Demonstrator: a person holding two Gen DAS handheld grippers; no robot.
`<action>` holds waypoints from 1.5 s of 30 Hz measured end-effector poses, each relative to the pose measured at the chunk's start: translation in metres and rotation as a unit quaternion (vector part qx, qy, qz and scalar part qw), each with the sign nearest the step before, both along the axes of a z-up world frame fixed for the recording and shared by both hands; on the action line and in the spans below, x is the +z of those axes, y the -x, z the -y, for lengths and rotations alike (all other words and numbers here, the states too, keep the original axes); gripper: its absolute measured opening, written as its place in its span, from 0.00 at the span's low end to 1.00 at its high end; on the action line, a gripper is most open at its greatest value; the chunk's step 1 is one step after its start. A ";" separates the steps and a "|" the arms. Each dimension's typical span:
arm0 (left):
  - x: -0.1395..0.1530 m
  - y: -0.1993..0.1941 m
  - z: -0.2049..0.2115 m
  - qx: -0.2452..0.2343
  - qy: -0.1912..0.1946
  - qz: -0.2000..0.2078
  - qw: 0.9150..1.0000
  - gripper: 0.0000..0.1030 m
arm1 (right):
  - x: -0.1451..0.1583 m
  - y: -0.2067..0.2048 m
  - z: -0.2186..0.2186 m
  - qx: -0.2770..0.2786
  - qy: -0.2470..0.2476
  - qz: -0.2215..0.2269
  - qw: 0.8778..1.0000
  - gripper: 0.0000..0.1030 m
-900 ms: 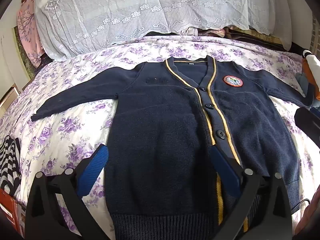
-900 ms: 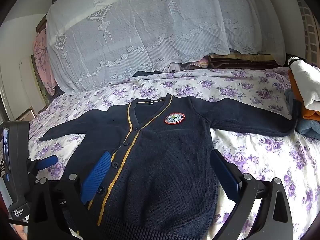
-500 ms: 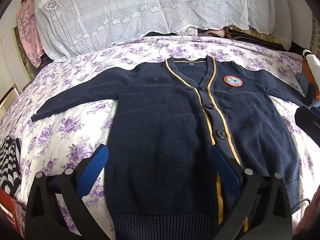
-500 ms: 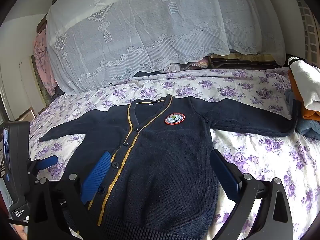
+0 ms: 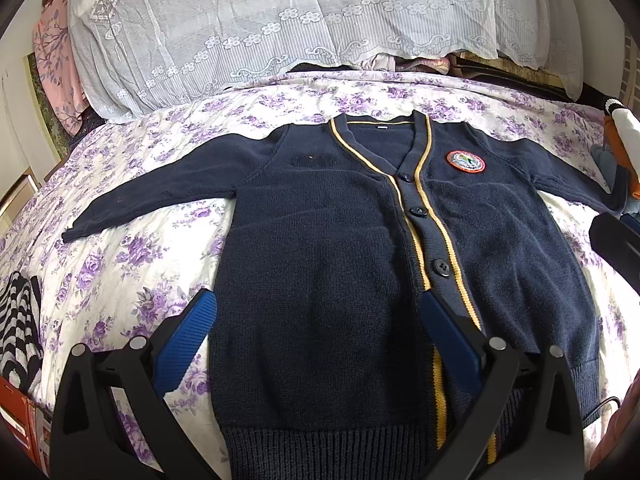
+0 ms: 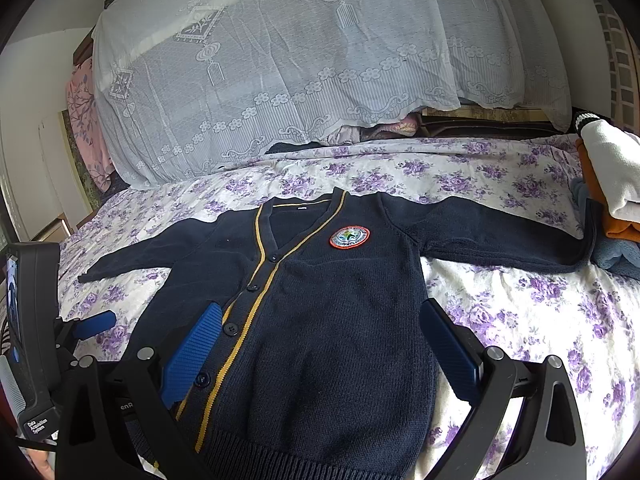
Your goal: Fold small clothes
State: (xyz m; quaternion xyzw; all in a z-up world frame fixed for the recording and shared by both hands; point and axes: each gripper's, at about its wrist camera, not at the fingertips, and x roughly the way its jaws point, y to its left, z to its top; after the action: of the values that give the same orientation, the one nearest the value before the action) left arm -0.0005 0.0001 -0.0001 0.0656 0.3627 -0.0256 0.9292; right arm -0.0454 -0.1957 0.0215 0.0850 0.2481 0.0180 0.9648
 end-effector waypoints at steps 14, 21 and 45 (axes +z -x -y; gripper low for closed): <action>-0.003 -0.002 -0.001 0.001 0.005 -0.006 1.000 0.96 | 0.000 0.000 0.003 -0.003 -0.002 0.000 1.000 0.97; 0.012 -0.026 -0.024 0.025 0.053 -0.034 0.998 0.96 | 0.007 -0.004 0.047 -0.056 -0.040 0.010 0.998 0.97; 0.003 -0.148 -0.028 0.086 0.030 -0.059 0.994 0.96 | -0.064 -0.045 0.244 -0.296 -0.253 -0.072 0.918 0.96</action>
State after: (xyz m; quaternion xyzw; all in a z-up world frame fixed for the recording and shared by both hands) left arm 0.1475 0.0283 0.0030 0.0041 0.4199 0.0400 0.9067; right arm -0.0002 -0.4398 -0.0430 0.3972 0.2672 -0.2120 0.8520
